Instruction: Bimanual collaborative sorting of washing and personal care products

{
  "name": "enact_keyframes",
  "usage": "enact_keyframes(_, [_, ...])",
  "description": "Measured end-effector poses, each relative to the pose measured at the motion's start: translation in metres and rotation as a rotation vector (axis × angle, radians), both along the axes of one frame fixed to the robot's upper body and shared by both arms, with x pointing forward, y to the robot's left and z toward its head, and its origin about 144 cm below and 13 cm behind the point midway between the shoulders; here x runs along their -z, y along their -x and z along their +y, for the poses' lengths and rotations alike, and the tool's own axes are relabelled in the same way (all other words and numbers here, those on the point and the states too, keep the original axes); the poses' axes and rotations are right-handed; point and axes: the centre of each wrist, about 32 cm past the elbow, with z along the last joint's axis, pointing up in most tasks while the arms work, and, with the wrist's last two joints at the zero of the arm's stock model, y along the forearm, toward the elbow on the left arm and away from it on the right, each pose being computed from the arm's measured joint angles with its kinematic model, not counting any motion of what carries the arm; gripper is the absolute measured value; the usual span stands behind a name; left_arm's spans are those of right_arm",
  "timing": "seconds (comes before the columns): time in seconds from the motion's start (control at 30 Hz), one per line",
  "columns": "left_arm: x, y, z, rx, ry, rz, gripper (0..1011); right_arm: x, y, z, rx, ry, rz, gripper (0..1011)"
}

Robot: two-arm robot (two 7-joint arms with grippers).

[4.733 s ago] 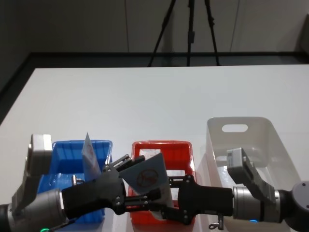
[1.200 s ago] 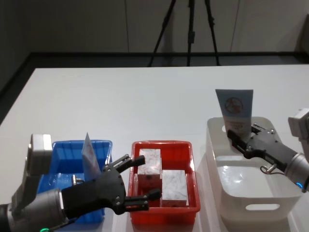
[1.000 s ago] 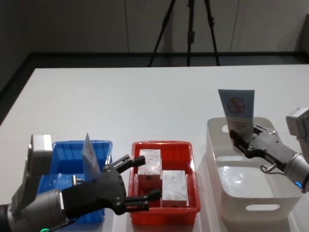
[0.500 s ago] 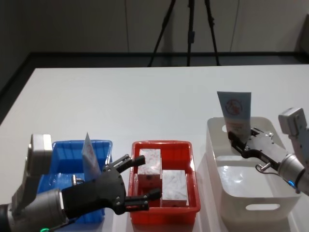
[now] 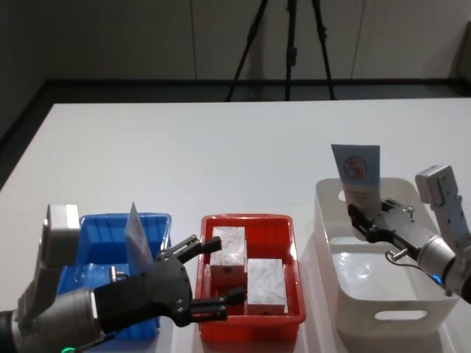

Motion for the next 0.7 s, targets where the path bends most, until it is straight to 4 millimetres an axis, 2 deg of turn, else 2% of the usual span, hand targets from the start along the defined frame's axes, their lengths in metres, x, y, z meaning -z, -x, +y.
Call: enact_keyframes(0.7, [0.0000, 0.0000, 0.0000, 0.000, 0.000, 0.000, 1002, 0.0011, -0.0073, 0.0036, 0.094, 0.020, 0.067, 484])
